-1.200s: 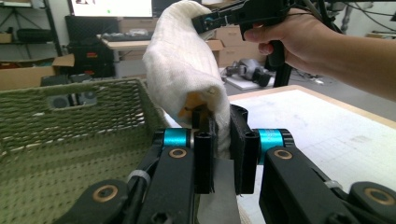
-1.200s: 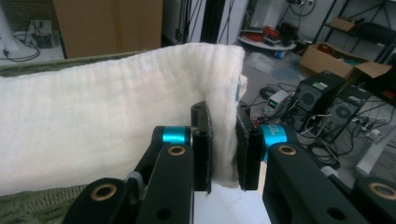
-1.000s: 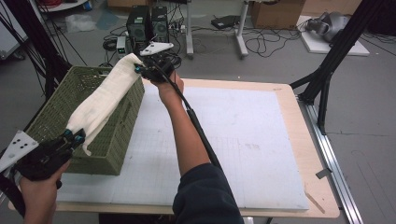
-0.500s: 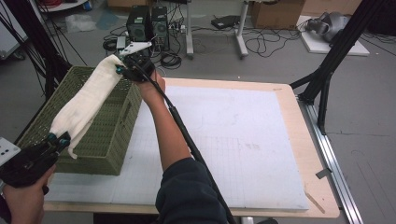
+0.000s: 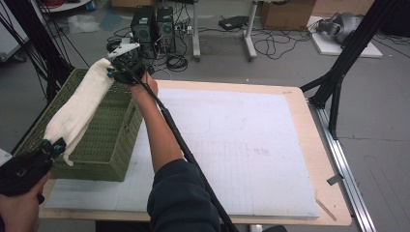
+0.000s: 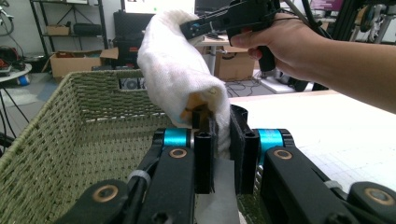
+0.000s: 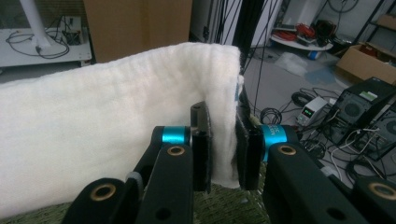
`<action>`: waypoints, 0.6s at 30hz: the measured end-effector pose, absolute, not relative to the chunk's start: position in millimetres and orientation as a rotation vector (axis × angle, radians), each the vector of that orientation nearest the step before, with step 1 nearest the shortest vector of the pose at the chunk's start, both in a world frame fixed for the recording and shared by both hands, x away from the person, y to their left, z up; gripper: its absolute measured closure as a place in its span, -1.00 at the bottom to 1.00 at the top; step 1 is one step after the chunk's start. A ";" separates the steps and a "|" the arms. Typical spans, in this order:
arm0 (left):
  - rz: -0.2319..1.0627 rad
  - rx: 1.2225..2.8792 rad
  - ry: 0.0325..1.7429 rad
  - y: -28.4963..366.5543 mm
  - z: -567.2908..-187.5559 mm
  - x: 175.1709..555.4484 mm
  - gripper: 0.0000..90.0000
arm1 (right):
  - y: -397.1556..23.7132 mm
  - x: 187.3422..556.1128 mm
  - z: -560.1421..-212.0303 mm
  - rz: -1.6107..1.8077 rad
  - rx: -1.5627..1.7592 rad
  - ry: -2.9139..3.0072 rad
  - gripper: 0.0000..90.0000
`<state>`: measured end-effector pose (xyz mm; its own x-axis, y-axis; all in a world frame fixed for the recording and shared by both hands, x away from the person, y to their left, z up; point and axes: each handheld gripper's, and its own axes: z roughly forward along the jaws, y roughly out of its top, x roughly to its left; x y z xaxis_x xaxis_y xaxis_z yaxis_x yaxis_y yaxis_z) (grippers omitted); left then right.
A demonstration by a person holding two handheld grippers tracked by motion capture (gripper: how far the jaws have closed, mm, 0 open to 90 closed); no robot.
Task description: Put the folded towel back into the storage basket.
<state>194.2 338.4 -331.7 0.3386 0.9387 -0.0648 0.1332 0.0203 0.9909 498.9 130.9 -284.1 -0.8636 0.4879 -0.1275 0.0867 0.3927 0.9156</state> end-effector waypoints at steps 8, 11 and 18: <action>0.848 1.397 1.116 338.1 -334.6 199.0 0.29 | 142.4 501.6 -293.3 1.435 0.566 2.224 0.29; 0.886 1.361 1.165 340.4 -333.6 198.5 -0.23 | 140.6 504.3 -295.4 1.471 0.621 2.215 0.10; 0.887 1.337 1.165 342.7 -331.1 196.7 -0.34 | 125.1 501.6 -296.0 1.492 0.629 2.226 -0.04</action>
<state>196.7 342.7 -331.1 0.2363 0.9647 -0.1160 0.1445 0.0832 0.9860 501.6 125.1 -296.0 -0.8248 0.5613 -0.0686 0.1499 0.3339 0.9306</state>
